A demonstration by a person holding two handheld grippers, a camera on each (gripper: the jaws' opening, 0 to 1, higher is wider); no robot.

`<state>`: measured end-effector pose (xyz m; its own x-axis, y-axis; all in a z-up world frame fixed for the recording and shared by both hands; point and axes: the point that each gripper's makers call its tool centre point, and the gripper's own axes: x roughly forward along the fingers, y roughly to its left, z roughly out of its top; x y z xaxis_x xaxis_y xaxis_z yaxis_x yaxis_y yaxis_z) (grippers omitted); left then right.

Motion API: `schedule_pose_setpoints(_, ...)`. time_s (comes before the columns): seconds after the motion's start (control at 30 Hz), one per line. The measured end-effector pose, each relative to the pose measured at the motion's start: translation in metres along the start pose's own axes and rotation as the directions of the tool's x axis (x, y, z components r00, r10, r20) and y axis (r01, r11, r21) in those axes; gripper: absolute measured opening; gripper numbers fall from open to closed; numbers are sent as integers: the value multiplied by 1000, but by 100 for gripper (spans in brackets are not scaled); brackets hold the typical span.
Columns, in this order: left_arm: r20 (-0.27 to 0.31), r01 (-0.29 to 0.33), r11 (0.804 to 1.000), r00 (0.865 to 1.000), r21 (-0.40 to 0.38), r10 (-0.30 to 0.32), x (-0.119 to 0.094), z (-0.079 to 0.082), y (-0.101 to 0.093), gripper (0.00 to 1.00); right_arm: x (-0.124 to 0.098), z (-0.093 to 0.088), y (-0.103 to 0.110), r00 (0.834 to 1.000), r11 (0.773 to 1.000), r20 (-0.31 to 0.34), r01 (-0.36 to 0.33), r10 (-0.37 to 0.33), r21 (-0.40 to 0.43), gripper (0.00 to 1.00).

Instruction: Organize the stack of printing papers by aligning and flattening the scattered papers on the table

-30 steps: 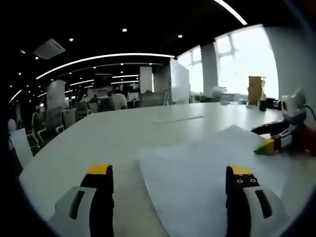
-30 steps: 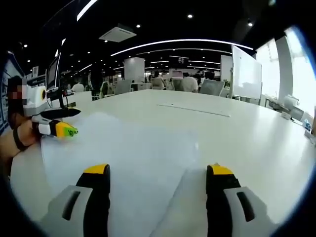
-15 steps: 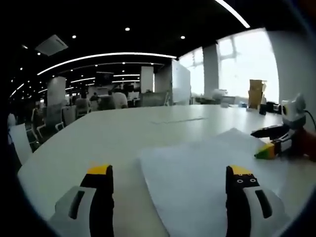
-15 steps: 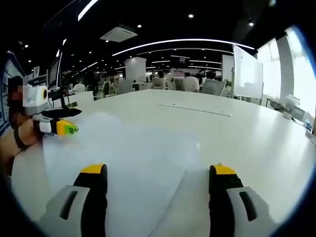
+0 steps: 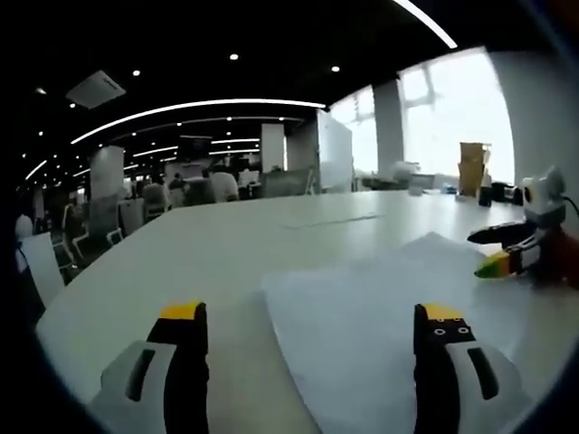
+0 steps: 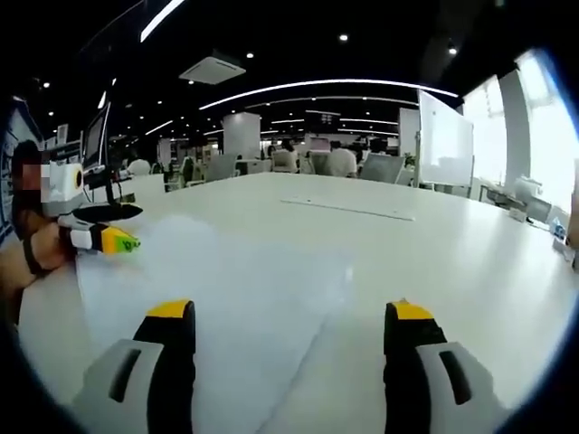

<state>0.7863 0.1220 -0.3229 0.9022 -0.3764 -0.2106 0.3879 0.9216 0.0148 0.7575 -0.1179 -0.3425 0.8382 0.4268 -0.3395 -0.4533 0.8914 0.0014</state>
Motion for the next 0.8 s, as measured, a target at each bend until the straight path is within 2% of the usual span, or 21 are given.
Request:
schedule_pose_setpoints(0.17, 1, 0, 1000, 1000, 1, 0, -2, 0, 0, 97, -5, 7, 2, 999, 1000, 41, -6, 5, 19, 81)
schedule_pose_setpoints(0.37, 5, 3, 1000, 1000, 2, -3, -5, 0, 0, 97, -6, 10, 4, 998, 998, 57, -14, 11, 58, 82)
schedule_pose_setpoints(0.57, 9, 3, 1000, 1000, 0, -3, -9, -1, 0, 97, -12, 9, 11, 998, 999, 66, -7, 5, 34, 82)
schedule_pose_setpoints(0.8, 11, 4, 1000, 1000, -2, -4, -8, 0, -1, 97, -10, 11, 5, 997, 999, 72, -12, 9, 40, 82)
